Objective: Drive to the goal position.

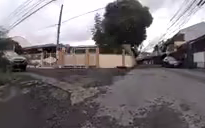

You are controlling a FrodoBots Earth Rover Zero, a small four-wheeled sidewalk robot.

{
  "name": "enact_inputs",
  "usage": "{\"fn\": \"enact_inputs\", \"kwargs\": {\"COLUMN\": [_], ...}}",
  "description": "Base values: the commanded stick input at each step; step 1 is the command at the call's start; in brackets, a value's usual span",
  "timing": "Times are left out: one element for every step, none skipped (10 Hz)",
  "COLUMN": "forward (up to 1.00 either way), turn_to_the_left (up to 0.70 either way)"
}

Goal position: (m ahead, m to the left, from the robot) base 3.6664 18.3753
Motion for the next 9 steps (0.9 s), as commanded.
{"fn": "enact_inputs", "kwargs": {"forward": [1.00, 1.00, 1.00, 1.00, 1.00, 1.00, 1.00, 1.00, 1.00], "turn_to_the_left": [0.00, 0.00, 0.17, 0.38, 0.40, 0.40, 0.40, 0.40, 0.40]}}
